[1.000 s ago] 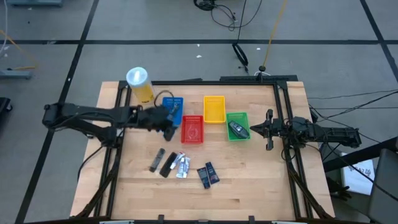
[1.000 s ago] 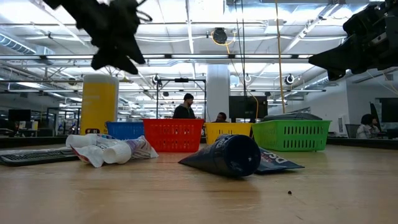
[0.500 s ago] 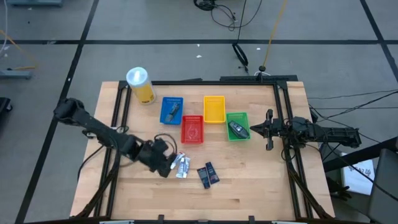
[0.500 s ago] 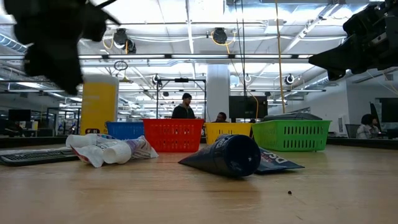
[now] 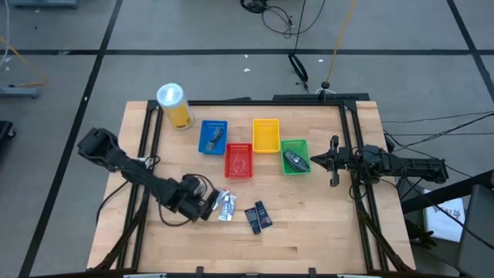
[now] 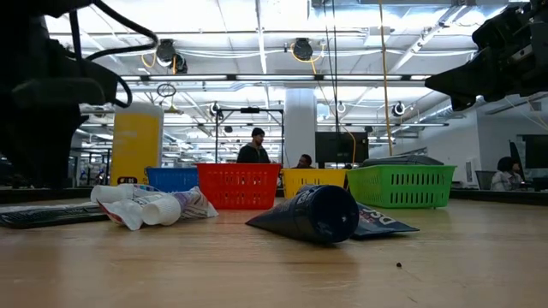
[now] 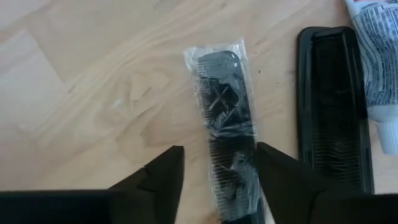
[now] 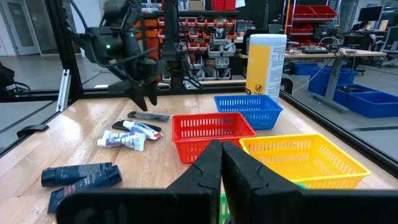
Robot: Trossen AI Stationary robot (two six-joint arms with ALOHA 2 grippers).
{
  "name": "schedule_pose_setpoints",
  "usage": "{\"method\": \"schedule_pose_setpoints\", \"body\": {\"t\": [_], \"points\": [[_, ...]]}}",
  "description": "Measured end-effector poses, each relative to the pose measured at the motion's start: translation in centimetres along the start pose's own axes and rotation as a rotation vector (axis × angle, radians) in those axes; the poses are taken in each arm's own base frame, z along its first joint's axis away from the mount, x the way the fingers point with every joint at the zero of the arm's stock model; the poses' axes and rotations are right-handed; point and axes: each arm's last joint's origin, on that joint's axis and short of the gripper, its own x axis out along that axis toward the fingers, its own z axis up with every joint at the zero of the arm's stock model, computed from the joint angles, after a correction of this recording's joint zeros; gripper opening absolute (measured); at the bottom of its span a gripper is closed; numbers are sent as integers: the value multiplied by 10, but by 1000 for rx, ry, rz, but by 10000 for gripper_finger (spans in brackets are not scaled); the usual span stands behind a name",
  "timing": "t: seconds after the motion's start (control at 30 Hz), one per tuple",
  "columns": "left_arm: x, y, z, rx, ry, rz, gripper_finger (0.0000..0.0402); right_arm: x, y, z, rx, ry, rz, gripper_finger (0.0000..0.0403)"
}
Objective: Pick & Place Travel size toiletries
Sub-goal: Put the black comb into the blue bin
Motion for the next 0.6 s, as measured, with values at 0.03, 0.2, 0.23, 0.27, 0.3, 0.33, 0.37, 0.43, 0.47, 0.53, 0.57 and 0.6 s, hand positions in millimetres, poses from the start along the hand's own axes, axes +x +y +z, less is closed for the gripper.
{"method": "schedule_pose_setpoints", "body": {"t": [0.03,0.2,0.23,0.27,0.3,0.33,0.37,0.43,0.47,0.53,0.57,0.6], "points": [[0,0,1,-4,7,0,216,0,0,0,0,0,0,4],[1,0,2,-13,27,0,269,0,0,0,0,0,0,4],[1,0,2,-11,31,-1,277,0,0,0,0,0,0,4],[1,0,2,-11,32,-3,285,0,0,0,0,0,0,4],[1,0,2,-11,32,-3,291,0,0,0,0,0,0,4],[1,0,2,-11,32,-3,297,0,0,0,0,0,0,4],[1,0,2,-12,32,-3,303,0,0,0,0,0,0,4],[3,0,3,-17,35,-4,311,0,0,0,0,0,0,4],[5,1,3,-21,40,-10,314,0,0,0,0,0,0,4],[10,2,1,-27,49,-29,316,0,0,0,0,0,0,4],[13,2,1,-30,50,-42,316,0,0,0,0,0,0,4],[15,2,0,-33,55,-56,314,0,0,0,0,0,0,4]]}}
